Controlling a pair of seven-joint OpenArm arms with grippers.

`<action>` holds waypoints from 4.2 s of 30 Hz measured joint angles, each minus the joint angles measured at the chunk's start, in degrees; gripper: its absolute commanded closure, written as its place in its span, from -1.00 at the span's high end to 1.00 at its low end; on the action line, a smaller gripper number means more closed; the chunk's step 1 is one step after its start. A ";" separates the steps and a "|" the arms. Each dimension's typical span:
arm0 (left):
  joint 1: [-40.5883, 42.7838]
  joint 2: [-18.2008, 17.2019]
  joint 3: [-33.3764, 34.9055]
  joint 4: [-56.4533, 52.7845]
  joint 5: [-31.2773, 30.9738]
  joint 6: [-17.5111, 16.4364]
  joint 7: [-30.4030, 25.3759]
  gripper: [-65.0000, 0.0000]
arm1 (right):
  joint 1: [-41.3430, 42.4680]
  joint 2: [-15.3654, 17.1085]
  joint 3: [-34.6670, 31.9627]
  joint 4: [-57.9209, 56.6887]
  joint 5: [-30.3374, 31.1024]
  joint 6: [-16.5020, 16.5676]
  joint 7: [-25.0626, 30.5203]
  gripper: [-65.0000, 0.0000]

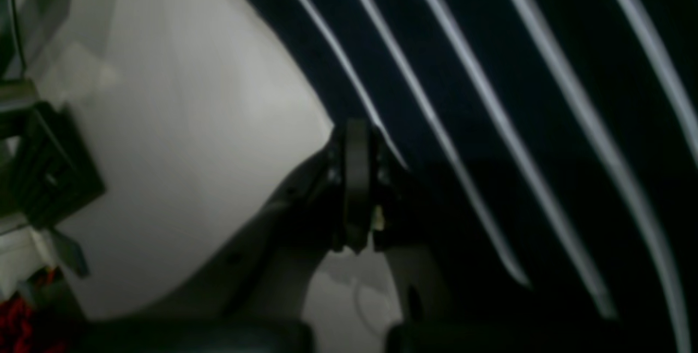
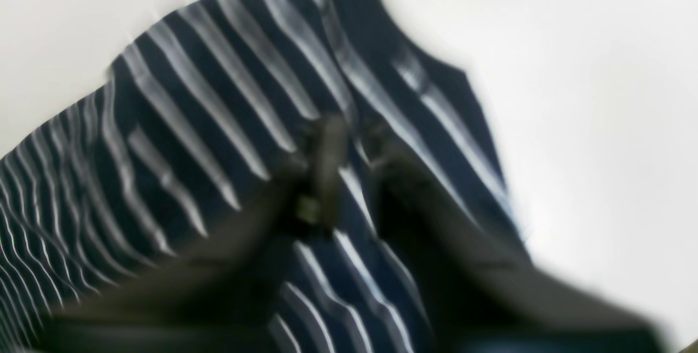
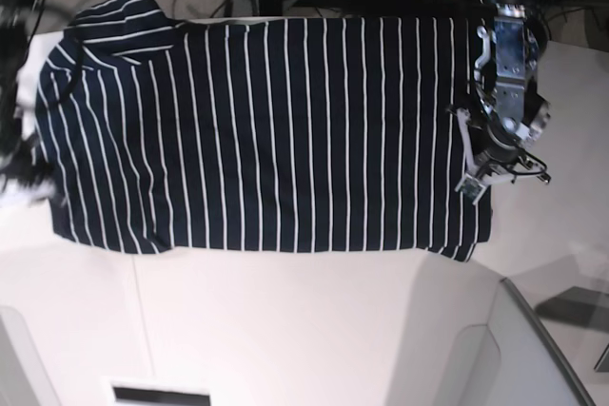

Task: Layout the t-shirt on the table in an organized manner, then fold the t-shirt properly
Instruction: 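Drag the shirt edge away from the table center with both grippers, then release the shirt edge with the left gripper and pinch fabric inward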

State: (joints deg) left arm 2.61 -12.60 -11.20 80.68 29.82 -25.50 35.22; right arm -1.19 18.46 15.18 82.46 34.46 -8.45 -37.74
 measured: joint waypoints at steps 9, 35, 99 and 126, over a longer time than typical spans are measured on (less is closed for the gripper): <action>-2.56 0.13 -5.38 -2.40 0.31 -0.04 0.15 -1.00 | 27.63 7.63 -5.64 -40.94 -7.98 14.49 6.91 0.11; 0.50 0.50 -5.70 -2.75 0.17 -0.24 0.13 -1.00 | 30.40 1.31 -8.17 -48.70 -10.93 20.50 13.38 0.29; 16.55 4.20 14.78 21.68 -14.67 15.19 4.98 -1.00 | 16.20 -2.12 -8.02 -10.19 -18.93 20.50 -5.40 -1.00; 28.02 4.66 2.62 25.29 -14.58 15.47 -2.10 -1.00 | 15.76 -1.99 -7.93 -10.14 -19.04 20.48 -5.29 -1.00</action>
State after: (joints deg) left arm 30.63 -7.94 -8.58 105.97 15.25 -10.02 33.12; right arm 14.57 16.47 7.25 72.31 15.42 12.03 -43.03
